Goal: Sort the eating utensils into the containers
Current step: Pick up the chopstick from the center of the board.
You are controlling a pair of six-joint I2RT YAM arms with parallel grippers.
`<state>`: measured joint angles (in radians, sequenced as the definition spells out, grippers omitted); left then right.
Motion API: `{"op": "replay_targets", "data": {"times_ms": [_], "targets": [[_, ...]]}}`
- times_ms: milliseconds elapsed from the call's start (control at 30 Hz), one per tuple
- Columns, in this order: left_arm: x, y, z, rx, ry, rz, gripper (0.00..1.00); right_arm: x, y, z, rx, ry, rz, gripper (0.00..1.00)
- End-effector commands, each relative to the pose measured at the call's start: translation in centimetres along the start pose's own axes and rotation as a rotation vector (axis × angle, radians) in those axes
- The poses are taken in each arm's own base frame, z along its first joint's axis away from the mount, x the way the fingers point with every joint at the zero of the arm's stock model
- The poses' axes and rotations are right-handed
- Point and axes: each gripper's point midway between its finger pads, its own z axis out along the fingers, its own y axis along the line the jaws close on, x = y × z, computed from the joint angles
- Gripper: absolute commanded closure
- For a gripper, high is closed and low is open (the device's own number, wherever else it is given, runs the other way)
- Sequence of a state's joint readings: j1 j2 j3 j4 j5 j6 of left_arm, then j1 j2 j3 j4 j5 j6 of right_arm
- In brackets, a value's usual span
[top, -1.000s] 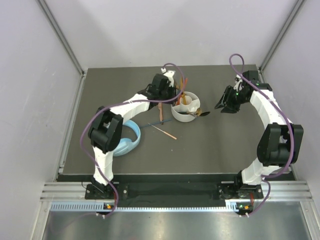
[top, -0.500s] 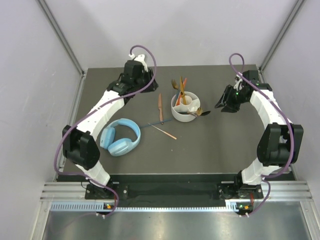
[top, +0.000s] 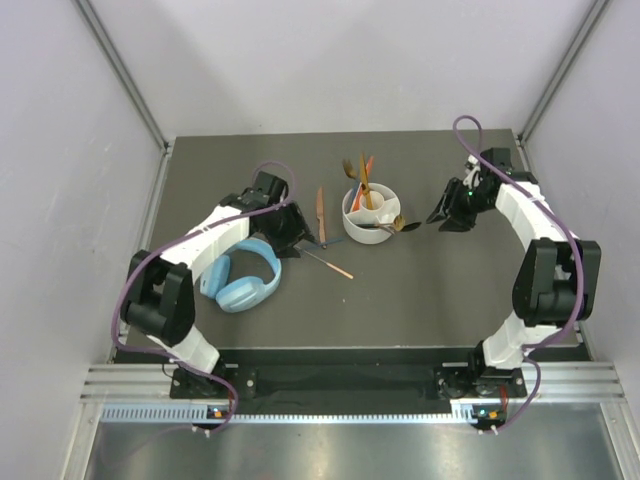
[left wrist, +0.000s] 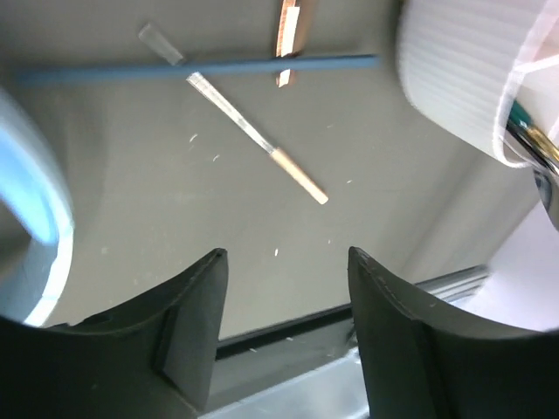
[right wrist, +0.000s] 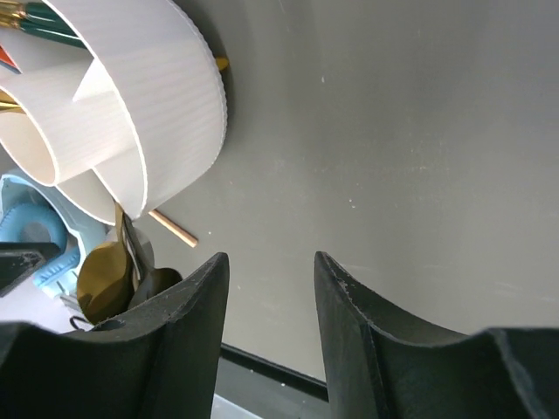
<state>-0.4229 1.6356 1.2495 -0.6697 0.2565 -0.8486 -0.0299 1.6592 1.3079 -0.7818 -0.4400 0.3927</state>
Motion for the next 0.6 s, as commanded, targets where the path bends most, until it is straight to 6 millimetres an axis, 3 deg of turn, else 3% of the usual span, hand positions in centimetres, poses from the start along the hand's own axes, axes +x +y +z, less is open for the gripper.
{"op": "replay_targets", "data": {"times_ms": [0,100,133,200,233,333,467,567], "targets": [[-0.4,-1.6,-0.4,0.153,0.014,-0.268,0.37,-0.6,0.9,0.2,-0.050,-0.019,-0.027,0.56],[0.5,-0.5,1.6,0.085,0.125,-0.444,0.42,-0.7,1.1,0.1,-0.056,-0.027,-0.026,0.56],[-0.3,-1.9,1.1,0.097,0.124,-0.442,0.42,-0.8,1.2,0.1,-0.055,-0.028,-0.026,0.56],[-1.5,-2.0,1.7,0.023,0.092,-0.444,0.42,-0.9,1.3,-0.1,-0.061,-0.036,-0.026,0.56],[-2.6,-3.1,0.7,0.008,0.068,-0.440,0.42,-1.0,1.5,-0.2,-0.068,-0.037,-0.025,0.56],[-4.1,-3.2,1.3,-0.046,0.047,-0.521,0.42,-0.9,1.8,0.0,-0.091,-0.035,-0.018,0.56],[-2.7,-1.3,3.7,-0.189,0.111,-0.706,0.45,-0.5,1.8,-0.1,-0.095,-0.029,-0.017,0.56],[-1.4,0.0,3.2,-0.280,0.101,-0.722,0.46,-0.5,1.6,-0.1,-0.094,-0.035,-0.016,0.56]]}}
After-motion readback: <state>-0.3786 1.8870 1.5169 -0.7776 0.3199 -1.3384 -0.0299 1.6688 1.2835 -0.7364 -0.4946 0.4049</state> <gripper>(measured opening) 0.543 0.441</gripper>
